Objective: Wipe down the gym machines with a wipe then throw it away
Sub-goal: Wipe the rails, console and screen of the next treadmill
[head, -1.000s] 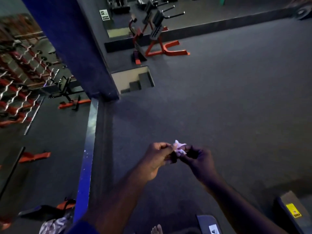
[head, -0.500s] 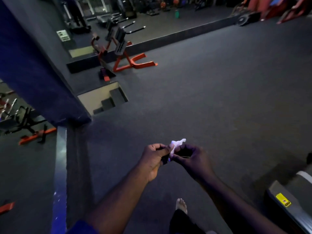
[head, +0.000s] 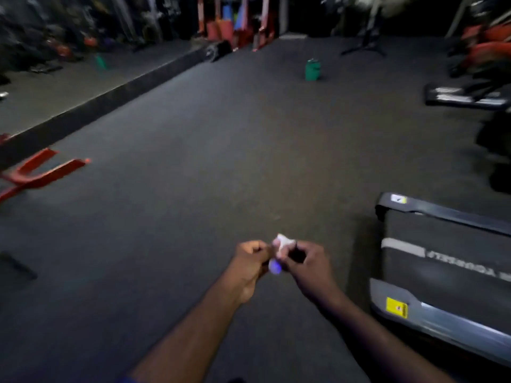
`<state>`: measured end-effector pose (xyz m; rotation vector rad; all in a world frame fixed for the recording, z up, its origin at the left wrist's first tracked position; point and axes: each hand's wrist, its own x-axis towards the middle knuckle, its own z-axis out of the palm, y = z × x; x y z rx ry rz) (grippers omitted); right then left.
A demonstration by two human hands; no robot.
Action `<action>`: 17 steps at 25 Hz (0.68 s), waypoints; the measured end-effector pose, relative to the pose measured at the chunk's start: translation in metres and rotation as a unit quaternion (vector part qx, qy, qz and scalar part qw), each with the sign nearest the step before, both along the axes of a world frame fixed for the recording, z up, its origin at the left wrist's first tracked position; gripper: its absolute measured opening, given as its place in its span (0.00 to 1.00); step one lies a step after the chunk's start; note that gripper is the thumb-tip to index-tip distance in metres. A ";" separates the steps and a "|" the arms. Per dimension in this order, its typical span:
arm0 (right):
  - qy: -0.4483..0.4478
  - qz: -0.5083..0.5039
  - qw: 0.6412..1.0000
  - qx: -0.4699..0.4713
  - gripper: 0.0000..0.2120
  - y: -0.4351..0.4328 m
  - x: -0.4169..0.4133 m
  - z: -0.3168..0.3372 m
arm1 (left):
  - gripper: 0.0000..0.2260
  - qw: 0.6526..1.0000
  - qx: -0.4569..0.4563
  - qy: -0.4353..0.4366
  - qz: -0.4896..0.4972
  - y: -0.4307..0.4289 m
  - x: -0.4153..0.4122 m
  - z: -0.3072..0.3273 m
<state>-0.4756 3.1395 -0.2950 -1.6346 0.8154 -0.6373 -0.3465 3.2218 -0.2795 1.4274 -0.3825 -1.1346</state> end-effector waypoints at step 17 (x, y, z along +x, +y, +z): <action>0.092 -0.455 0.886 -0.014 0.12 -0.443 -0.003 0.004 | 0.16 0.835 0.000 0.100 -0.541 -0.595 0.048 -0.011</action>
